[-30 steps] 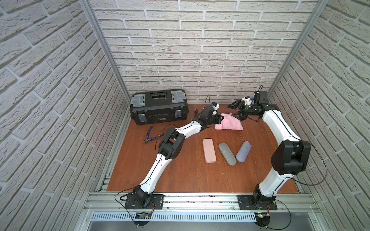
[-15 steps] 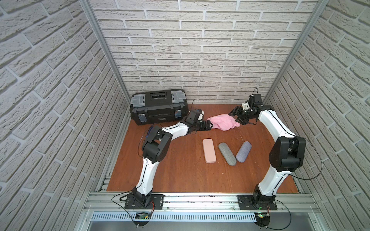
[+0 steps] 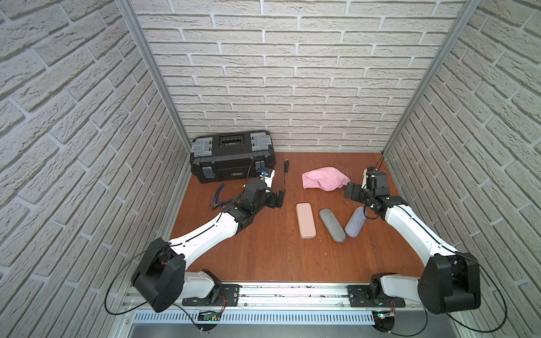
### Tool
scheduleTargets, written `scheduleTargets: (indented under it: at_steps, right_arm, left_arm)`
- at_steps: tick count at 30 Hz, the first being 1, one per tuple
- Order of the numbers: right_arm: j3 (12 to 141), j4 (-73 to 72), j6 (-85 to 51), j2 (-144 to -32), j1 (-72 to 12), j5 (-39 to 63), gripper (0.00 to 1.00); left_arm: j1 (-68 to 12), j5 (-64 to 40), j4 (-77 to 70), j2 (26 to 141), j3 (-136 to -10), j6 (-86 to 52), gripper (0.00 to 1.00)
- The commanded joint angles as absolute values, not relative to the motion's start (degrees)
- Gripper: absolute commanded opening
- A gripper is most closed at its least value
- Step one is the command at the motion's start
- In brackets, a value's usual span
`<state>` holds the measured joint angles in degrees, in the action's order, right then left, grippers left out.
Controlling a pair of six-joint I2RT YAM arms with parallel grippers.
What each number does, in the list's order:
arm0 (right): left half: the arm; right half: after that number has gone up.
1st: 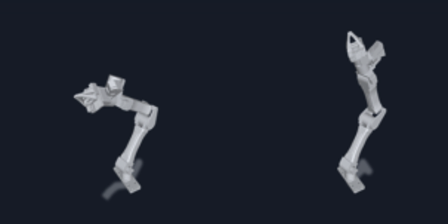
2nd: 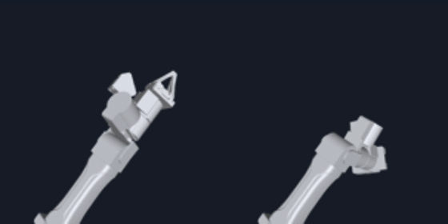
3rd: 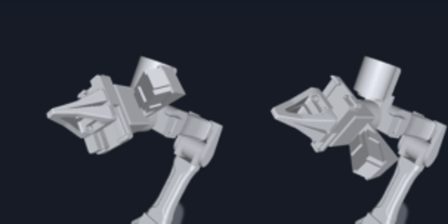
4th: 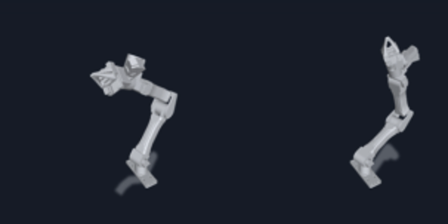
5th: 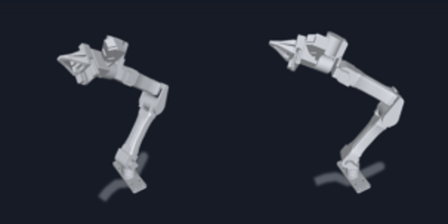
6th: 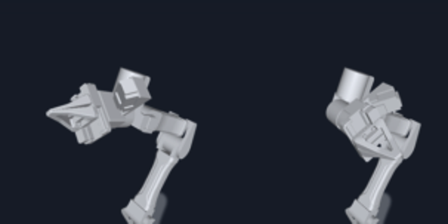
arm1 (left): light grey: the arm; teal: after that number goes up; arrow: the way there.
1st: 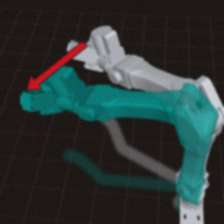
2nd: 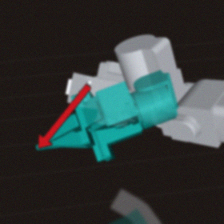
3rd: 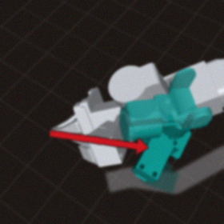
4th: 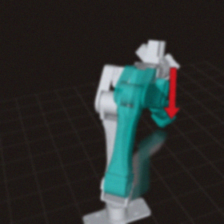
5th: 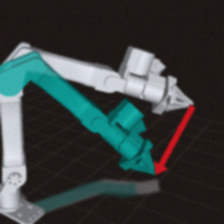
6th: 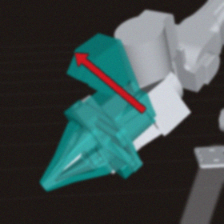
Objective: Wipe the eyeglass case
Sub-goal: Reset both arms
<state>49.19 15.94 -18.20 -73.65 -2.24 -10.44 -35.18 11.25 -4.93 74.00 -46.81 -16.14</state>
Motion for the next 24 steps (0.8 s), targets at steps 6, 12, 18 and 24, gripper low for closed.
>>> scheduleTargets:
  at_steps: [6,12,18,24]
  right_arm:
    - [31.8,-19.5,-8.4,-74.1,-2.2,-28.2,1.00]
    - [28.1,-32.3,-5.3,-80.3,-2.1,-25.4,1.00]
    - [24.2,-39.9,-5.6,-81.9,-1.8,-24.8,1.00]
    - [21.3,-50.1,-2.3,-86.9,-1.5,-17.0,1.00]
  left_arm:
    - [-21.8,34.8,-10.3,61.1,-32.8,-8.1,0.98]
    - [-6.4,26.0,-24.4,56.9,-19.5,-9.0,0.98]
    - [2.8,10.9,-41.5,70.6,-16.7,-7.5,0.98]
    - [4.4,2.4,-45.5,85.2,-23.8,-5.7,0.98]
